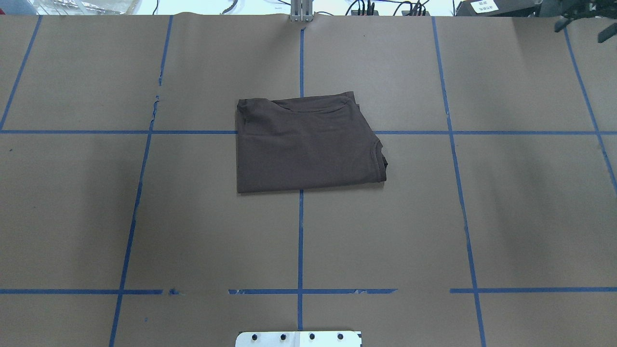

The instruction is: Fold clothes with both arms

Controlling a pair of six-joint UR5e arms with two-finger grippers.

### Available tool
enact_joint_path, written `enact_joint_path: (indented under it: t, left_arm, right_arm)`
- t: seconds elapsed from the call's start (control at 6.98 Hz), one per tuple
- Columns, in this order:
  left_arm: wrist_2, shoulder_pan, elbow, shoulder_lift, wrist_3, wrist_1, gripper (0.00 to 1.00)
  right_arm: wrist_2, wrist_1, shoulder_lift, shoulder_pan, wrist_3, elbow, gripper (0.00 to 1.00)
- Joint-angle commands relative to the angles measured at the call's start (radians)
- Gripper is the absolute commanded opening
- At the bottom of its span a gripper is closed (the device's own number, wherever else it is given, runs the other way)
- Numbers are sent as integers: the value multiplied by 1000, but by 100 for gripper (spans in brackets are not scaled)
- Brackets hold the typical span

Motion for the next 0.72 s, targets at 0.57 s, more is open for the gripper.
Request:
enact_joint_path:
  t: [0.57]
  left_arm:
    - [-185, -111, -213, 214, 163, 378, 100]
  right_arm:
    - [-1, -138, -252, -9, -314, 146, 100]
